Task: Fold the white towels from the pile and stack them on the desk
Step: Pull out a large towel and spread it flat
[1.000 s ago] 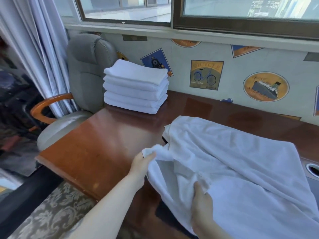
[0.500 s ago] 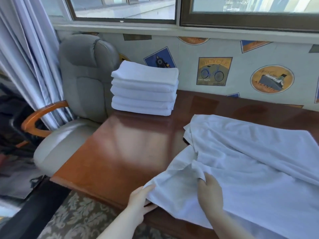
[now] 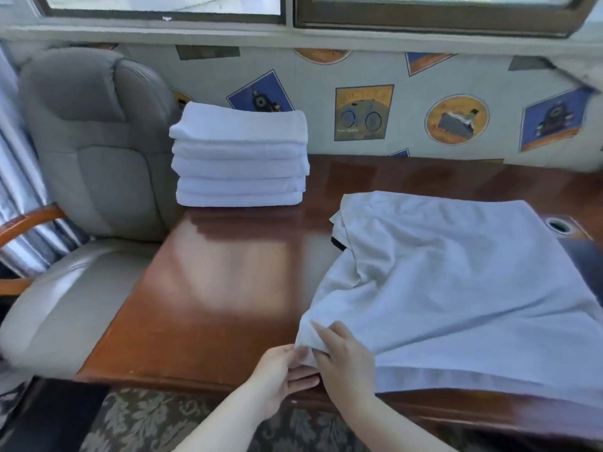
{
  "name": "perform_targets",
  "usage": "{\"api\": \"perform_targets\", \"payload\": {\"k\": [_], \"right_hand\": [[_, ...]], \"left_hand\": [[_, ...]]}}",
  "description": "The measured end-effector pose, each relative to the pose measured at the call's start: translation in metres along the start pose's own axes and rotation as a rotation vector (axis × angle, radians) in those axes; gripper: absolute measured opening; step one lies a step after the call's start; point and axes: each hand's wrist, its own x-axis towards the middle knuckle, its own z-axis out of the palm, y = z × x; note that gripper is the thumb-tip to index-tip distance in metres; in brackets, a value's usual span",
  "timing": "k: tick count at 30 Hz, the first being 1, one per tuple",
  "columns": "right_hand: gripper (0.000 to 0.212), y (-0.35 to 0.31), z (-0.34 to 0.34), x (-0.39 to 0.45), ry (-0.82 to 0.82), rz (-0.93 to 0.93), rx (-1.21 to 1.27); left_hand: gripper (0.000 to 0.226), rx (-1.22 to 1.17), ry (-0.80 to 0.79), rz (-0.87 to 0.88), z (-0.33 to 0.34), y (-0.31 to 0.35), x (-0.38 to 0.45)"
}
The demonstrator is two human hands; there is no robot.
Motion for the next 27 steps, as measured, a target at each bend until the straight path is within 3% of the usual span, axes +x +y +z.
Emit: {"api": "perform_targets", "payload": {"k": [6,10,12,15,17,19,23,27], "right_hand": [[0.046,0.0,0.009,-0.005,-0.195,-0.037,-0.216],[0.054,-0.001,0.013,-0.006,-0.246,-0.066,-0.316],[0.062,-0.002,0.011,-0.003,-0.247,-0.063,-0.332],[0.067,0.001,-0.012,0.005,-0.017,-0.129,-0.355],[0.06,0.009,-0.032,0.009,0.18,-0.244,-0.39],[0.051,0.026,-0.054,0.013,0.254,-0.288,-0.359],[0.039,0.074,-0.101,0.019,0.326,0.015,-0.319],[0.025,0.151,-0.131,0.013,0.287,0.345,-0.38]], "left_hand": [[0.031,0.006,0.017,-0.02,-0.002,0.002,-0.002],[0.061,-0.008,0.054,-0.06,0.004,0.011,-0.005],[0.045,0.068,0.083,0.0,0.015,0.017,-0.004],[0.025,0.071,0.123,0.099,0.034,0.03,0.001],[0.023,0.078,0.12,0.18,0.048,0.044,0.003],[0.023,0.102,0.126,0.275,0.062,0.059,0.003],[0.025,0.015,0.132,0.424,0.077,0.081,0.004],[0.03,-0.252,0.362,0.453,0.087,0.089,0.02]]}}
